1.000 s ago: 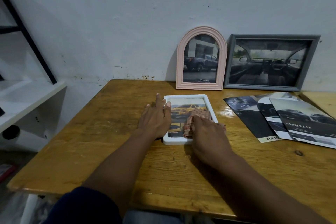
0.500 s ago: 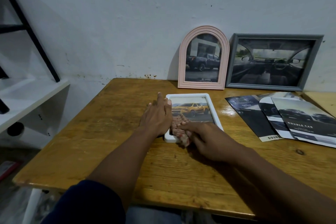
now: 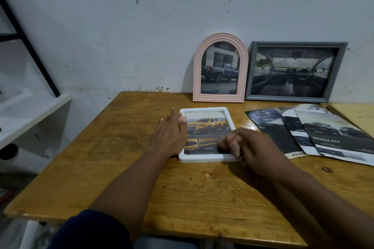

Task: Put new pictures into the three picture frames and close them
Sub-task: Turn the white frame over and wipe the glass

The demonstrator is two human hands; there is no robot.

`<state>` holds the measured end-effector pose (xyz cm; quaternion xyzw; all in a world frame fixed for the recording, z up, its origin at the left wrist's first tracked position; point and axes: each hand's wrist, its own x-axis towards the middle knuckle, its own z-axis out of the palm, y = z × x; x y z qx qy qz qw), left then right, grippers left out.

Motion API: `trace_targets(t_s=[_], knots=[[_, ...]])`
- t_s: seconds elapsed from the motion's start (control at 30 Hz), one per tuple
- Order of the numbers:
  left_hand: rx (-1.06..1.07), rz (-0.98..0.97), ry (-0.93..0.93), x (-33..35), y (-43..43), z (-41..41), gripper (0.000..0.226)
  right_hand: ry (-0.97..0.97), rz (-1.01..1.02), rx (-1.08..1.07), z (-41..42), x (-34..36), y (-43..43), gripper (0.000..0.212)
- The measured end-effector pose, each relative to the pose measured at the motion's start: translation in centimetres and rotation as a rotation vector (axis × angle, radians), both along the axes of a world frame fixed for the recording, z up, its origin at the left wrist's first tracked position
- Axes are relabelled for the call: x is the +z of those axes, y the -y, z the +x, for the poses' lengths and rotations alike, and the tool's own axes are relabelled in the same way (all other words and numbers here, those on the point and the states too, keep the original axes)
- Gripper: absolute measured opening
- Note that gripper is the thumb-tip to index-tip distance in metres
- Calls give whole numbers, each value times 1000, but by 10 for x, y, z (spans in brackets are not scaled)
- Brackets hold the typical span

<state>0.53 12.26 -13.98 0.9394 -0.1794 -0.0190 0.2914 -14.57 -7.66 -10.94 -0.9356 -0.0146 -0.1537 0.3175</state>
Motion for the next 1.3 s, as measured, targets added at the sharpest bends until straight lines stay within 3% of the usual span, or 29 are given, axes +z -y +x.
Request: trace_targets(t_s=[0.1,0.17,0.3,0.37,0.5,0.67,0.93,1.03,1.2,1.3], knots=[[-16,12,22,-3,0,4,67,-78,606,-296,28,32,14,33],[-33,33,35,-3,0,3,65,-97,726,-366,56,48,23,32],[-48,38,54,-2,0,1,63,-9,350,-342,109,43,25,15],[-49,34,58,-6,0,5,64,-69,185,-262,127,26,22,11],[-44,21,69,-14,0,12,69,-273,-213,-131,139,-18,28,49],[-34,25,68,-15,0,14,66,-306,-206,-136,120,-25,28,58],[-34,29,85,-10,2,10,64,-239,-230,-160,-7,-22,-20,55],[-18,43,80,-10,3,9,65,-230,-337,-125,-28,-28,-48,72],[-10,-3,36,-10,0,13,89,-179,-396,5,-9,-37,-94,80],[7,-90,-77,2,0,6,66,-222,-297,131,2,-24,-106,66]])
